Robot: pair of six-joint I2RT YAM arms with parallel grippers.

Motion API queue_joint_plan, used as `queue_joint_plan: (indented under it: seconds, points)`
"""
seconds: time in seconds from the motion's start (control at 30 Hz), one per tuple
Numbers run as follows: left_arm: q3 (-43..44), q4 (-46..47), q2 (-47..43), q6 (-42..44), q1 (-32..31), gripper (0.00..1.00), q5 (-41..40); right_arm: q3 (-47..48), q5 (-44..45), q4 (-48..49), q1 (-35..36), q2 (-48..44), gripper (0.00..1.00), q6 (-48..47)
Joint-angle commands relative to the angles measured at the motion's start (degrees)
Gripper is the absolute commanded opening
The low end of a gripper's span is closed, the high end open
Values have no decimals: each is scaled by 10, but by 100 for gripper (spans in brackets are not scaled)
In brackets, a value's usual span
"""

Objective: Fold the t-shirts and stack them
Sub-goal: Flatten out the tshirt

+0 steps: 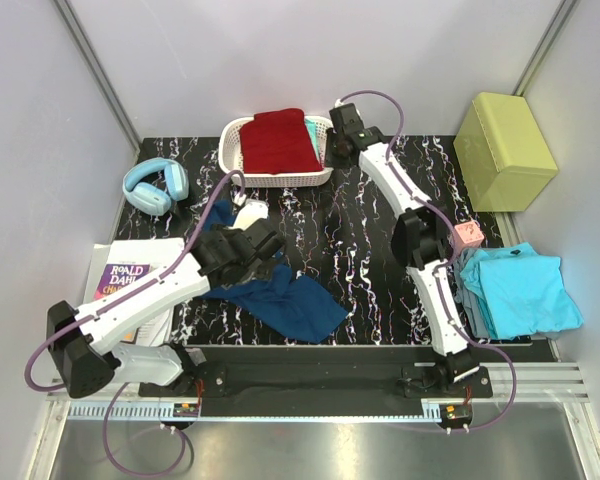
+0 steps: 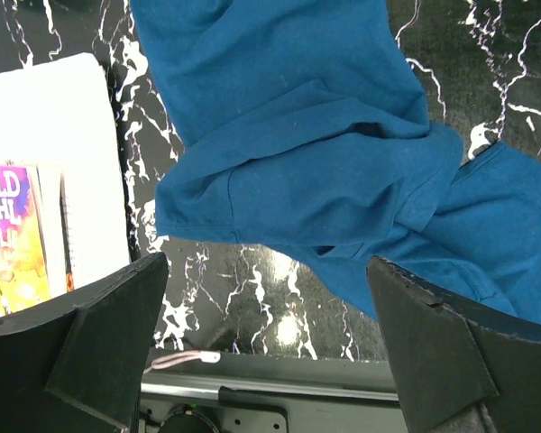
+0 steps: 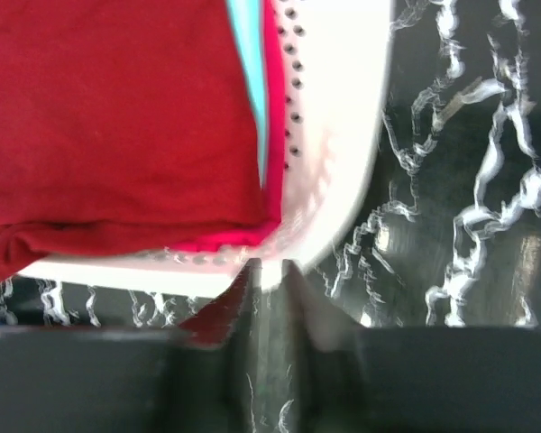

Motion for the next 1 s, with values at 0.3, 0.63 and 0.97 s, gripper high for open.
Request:
queue_joint_plan:
  seconds: [0.3,0.63,0.97]
  points:
    - [81,231,166,104,211,99,107,-322,90,-15,86,-424,96,6]
    - [318,221,413,110,275,55,172,-490,139,-39,87,-651,87,-3]
    - [476,164,536,133,286,0,164,-498,122,-64,87,-685,56,-5]
